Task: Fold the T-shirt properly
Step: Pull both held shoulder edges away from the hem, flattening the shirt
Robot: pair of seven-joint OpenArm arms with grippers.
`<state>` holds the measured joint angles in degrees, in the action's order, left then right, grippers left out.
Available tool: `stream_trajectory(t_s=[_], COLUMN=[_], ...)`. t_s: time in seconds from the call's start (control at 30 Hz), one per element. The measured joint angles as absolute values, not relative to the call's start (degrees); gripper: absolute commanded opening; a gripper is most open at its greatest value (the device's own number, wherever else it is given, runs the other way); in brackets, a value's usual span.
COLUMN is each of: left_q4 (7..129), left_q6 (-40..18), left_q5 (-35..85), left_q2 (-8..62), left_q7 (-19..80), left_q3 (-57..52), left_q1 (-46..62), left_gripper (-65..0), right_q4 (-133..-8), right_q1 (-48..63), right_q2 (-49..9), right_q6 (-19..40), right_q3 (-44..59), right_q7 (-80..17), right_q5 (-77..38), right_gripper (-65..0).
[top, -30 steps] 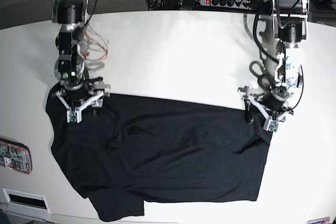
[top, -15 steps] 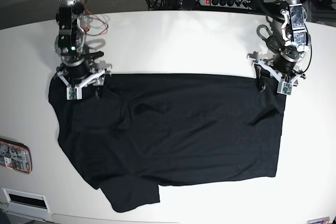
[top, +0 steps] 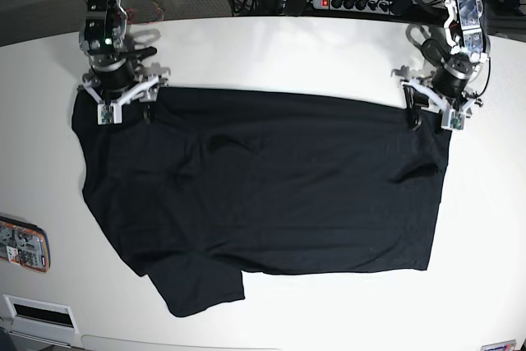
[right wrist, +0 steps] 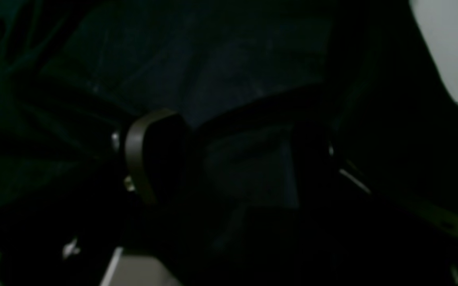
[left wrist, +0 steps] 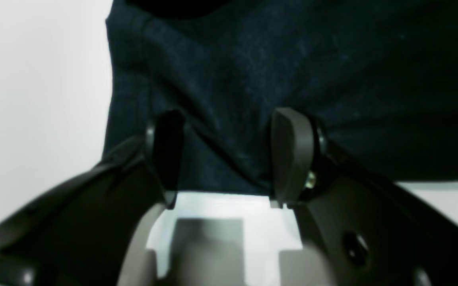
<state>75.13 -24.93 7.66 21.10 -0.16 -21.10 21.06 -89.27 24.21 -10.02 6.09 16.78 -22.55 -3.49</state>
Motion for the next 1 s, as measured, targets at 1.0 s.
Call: stream_trajectory(t_s=[1.0], left_q4=[91.15], left_q6=[-20.08], left_q5=[8.91], left_q2=[16.19], left_q7=[1.41], left_q3=[-22.52], left_q1=[42.98], left_gripper=[-32.5], right_q4=[-99.68], right_q1=[40.91], right_q2=[-10.35], right_q6=[5.34], right_q3=[19.18], right_q7=[-23.35], right_q5=[-2.66], right_gripper=[-20.7])
